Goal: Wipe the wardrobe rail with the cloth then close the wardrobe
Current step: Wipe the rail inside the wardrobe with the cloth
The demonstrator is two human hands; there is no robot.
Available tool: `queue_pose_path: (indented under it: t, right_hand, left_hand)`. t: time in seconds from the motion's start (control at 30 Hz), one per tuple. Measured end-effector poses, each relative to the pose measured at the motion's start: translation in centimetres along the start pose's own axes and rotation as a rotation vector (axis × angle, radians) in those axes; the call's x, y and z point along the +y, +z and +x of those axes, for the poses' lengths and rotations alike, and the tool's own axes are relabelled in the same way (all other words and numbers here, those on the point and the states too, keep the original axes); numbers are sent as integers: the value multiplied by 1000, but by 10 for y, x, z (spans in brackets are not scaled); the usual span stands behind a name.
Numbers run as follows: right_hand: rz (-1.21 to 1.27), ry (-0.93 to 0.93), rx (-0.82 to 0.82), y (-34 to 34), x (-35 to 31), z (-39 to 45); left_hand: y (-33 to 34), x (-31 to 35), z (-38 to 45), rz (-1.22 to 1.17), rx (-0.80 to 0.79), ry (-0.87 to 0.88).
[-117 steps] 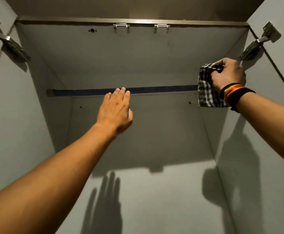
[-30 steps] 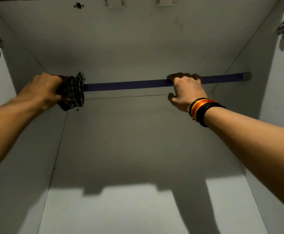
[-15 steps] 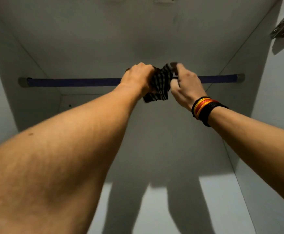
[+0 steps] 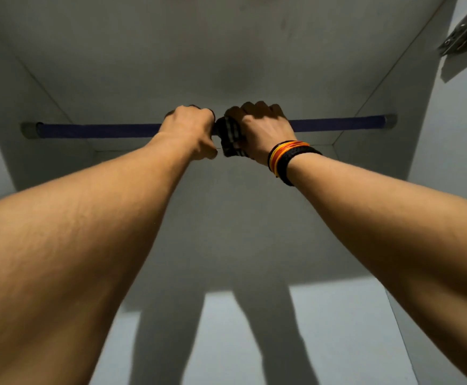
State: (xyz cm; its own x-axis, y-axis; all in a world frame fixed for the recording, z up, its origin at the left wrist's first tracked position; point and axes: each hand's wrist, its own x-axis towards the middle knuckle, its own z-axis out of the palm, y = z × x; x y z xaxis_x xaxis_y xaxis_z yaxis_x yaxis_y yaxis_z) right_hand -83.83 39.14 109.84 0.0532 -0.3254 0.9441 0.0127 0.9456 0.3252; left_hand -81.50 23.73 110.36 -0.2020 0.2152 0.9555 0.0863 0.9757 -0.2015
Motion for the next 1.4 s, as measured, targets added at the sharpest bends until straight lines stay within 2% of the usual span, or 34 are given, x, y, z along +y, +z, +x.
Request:
queue_pose_path:
  t: [0.13,0.23,0.4,0.53,0.67,0.8,0.97,1.13,1.2,1.33,1.4]
  right_hand:
    - [1,13,47,-3,36,-17]
    - [-47,174,38,-7,94,-45]
    - [-198,419,-101,-35,180,-74]
    - [-210,471,-198,-41,171,-63]
    - [-138,461,-115,-35,137,-53]
    - [181,450,58,-41,85,-39]
    - [767,605,132,-56,25,-42]
    - [1238,657,17,-69,-24,-57]
    - [1461,643,-40,-78,-36,-70]
    - [1854,718,-450,-92,-54,-108]
    - [2002,779,-540,-96,-63,-132]
  left_hand:
    - [6,-8,2,-16,29,22]
    - [7,-7,3,-15,38,26]
    - [11,-7,2,-32,67,5]
    - [8,-1,-1,-61,35,-25]
    - [-3,3,-11,-98,-45,-2]
    - [-9,0,-31,-213,-26,61]
    - [-13,8,-60,-954,-119,-18]
    - [-30,18,-88,-1526,-10,-201]
    - [-39,14,-97,-1586,-3,-274]
    - [-53,5,-115,-1588,-78,-333]
    - [-56,1,-127,-1562,-95,-389]
